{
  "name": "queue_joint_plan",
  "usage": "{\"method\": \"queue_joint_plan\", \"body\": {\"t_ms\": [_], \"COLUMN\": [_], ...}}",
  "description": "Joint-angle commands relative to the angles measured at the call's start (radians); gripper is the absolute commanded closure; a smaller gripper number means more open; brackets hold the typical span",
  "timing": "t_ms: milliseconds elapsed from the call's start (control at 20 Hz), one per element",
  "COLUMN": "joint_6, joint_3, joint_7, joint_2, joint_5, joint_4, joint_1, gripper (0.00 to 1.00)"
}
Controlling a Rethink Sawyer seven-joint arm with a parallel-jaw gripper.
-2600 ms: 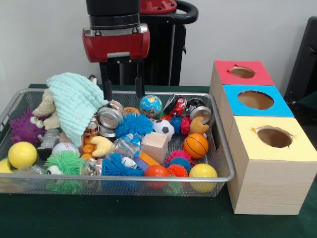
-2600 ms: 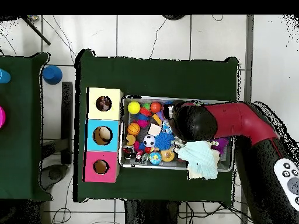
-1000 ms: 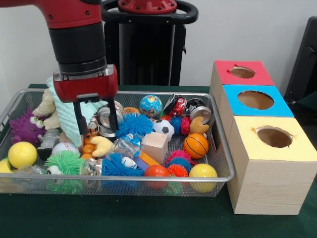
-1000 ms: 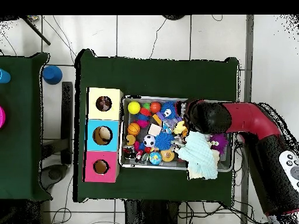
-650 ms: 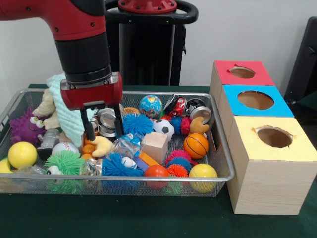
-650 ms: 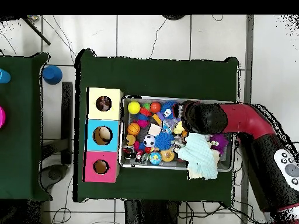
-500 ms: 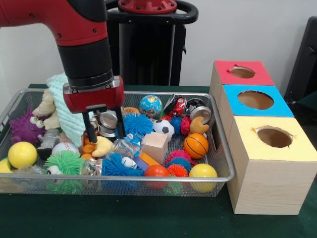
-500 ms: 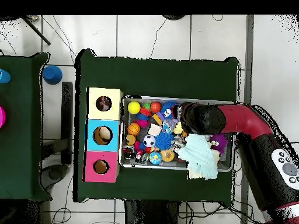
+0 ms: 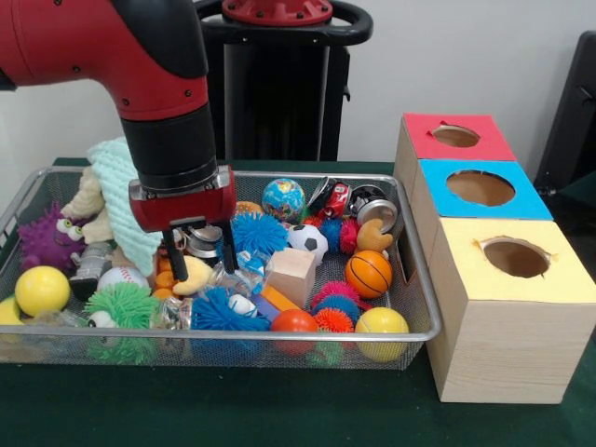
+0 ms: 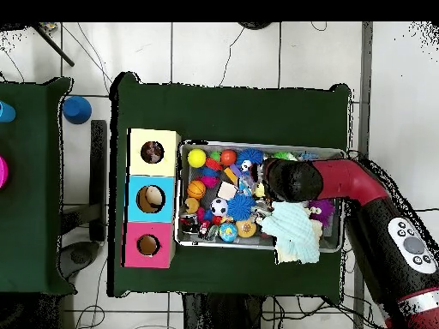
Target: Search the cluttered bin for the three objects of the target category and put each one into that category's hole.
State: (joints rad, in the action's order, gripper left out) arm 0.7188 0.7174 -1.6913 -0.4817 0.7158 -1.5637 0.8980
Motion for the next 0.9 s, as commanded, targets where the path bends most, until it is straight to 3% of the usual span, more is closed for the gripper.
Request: {"method": "queue_joint_plan", "body": {"t_ms": [50, 400, 900], "joint_6": [-0.059, -0.211, -0.355], "joint_3": [-0.025, 0.006, -0.024], "joint_7": [0.195, 0.158, 0.081], "joint_2": [0.042, 0.011, -0.04], "joint_5": [0.089, 0.154, 0.21], "joint_4": [-0.002, -0.057, -0.146], "joint_1": [0.034, 0.075, 0.096], "gripper": [0.0, 0.0, 0.0]}}
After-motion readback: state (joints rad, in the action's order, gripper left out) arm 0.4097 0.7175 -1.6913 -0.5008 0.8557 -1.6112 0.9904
